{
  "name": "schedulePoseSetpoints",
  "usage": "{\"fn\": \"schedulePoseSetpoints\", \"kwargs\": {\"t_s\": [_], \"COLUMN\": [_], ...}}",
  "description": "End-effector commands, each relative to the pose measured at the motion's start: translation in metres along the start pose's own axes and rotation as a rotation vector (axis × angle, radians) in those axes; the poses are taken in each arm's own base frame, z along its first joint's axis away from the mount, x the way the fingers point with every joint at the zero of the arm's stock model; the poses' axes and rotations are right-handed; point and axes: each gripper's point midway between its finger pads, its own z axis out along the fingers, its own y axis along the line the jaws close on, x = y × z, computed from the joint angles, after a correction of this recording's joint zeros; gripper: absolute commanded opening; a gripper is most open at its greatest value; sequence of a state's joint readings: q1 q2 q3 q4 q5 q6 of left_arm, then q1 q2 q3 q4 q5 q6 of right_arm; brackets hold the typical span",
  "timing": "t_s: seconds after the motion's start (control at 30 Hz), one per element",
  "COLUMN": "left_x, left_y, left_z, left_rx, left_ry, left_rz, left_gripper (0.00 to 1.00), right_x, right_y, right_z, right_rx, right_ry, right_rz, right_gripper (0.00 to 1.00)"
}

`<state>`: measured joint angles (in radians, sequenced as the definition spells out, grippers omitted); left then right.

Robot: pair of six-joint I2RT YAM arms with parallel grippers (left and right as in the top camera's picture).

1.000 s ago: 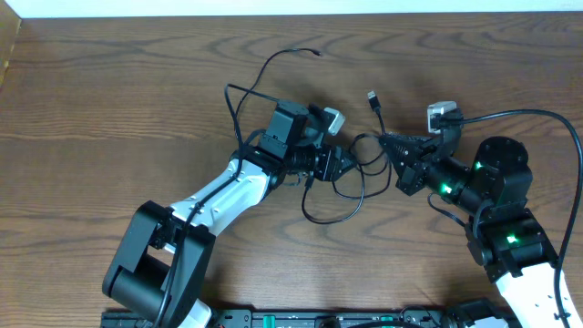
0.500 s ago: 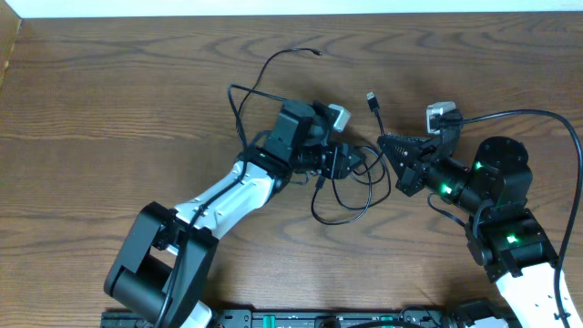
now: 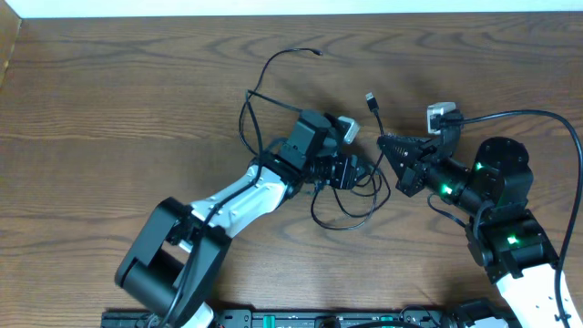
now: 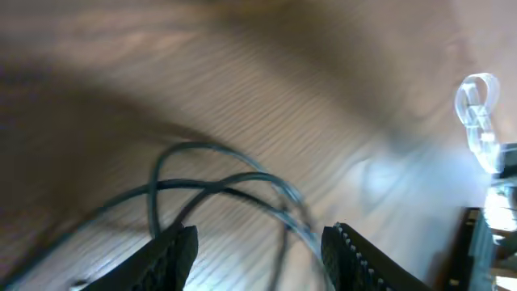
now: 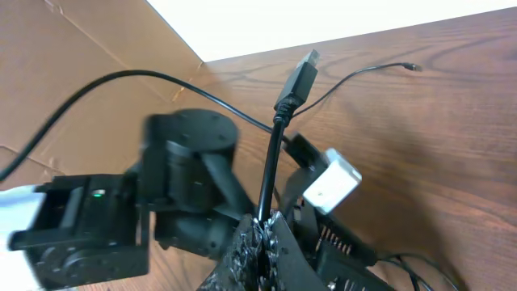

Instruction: Untangle cables

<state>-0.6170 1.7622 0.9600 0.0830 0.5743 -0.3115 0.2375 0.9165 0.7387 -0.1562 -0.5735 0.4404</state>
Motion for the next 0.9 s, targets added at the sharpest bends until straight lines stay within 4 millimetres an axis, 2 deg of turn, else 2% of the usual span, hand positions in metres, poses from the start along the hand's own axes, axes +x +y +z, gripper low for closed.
{"fn": "schedulePoseSetpoints", "kwargs": {"t_s": [0.0, 0.27, 0.43, 0.53, 0.7, 0.87], "left_x": [0.017, 0.013, 0.018, 0.023, 0.026, 0.028], "left_y": [0.038, 0.054, 0.058, 0.054, 0.033, 0.021], "left_z": [0.008, 0.001, -0.001, 0.000, 0.002, 0.002], "left_rx": [-0.147, -0.178, -0.186, -0.170, -0.049, 0.017], "left_ry": [0.037, 0.029, 0.050, 0.068, 0.096, 0.116], "left_rz": [-0.044, -0.058, -0.075, -0.084, -0.092, -0.155], "left_gripper": [0.55, 0.55, 0.55, 0.55, 0.55, 0.55], "right_x": [-0.013, -0.014, -0.015, -0.015, -0.015, -0.015], "right_y": [0.012, 0.005, 0.003, 0.003, 0.002, 0.002], "right_z": [-0.009, -0.011, -0.012, -0.012, -0.012, -0.012], "right_rx": [-0.022, 0.000, 0.004, 0.004, 0.010, 0.014], "right_ry": [-0.035, -0.037, -0.040, -0.040, -0.042, -0.044], "right_rz": [-0.017, -0.009, -0.018, -0.018, -0.020, -0.021], "right_gripper": [0.01, 0.01, 0.01, 0.01, 0.01, 0.01]}}
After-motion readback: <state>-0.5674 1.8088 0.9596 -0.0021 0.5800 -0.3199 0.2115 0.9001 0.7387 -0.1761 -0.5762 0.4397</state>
